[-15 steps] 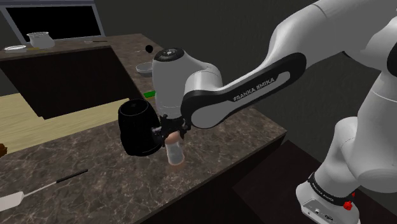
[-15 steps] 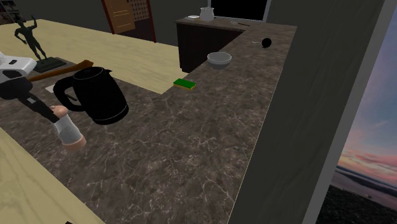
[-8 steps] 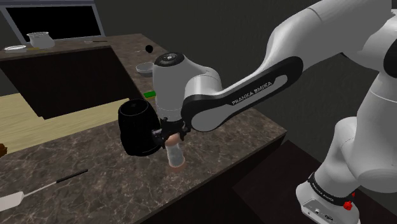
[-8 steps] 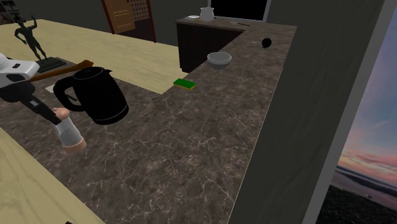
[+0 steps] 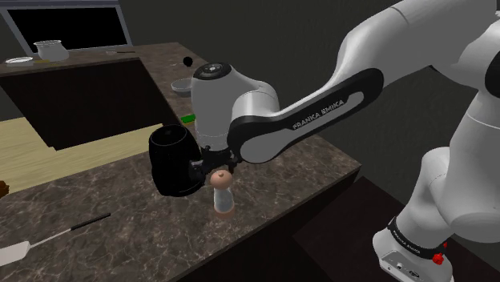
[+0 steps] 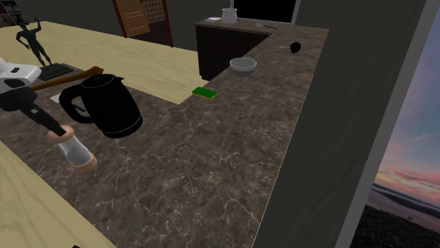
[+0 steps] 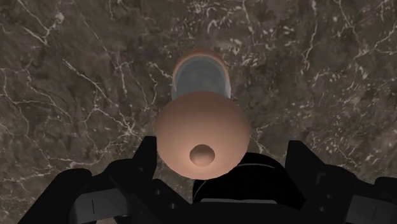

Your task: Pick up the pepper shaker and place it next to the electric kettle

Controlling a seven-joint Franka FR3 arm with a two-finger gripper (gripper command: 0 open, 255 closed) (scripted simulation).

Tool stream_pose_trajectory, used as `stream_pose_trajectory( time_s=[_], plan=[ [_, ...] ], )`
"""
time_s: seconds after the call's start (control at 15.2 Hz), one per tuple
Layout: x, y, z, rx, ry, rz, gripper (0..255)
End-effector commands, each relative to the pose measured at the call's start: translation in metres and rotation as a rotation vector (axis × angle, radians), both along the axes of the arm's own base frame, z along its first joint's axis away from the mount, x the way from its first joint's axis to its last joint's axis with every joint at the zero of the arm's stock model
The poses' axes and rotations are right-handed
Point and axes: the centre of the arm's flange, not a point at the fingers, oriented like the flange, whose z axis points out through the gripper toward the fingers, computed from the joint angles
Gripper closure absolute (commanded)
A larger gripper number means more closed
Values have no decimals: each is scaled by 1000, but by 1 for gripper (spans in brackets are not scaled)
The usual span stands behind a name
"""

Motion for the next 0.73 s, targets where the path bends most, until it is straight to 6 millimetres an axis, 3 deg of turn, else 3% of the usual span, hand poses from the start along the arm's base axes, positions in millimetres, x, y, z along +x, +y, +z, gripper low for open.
stream_pose_trajectory(
  time_s=[0.0,0.13,0.66],
  plan=[
    [-4,-1,19,0,0,0,0],
    [-8,-1,42,0,0,0,0],
    [-8,-1,42,0,0,0,0]
  ],
)
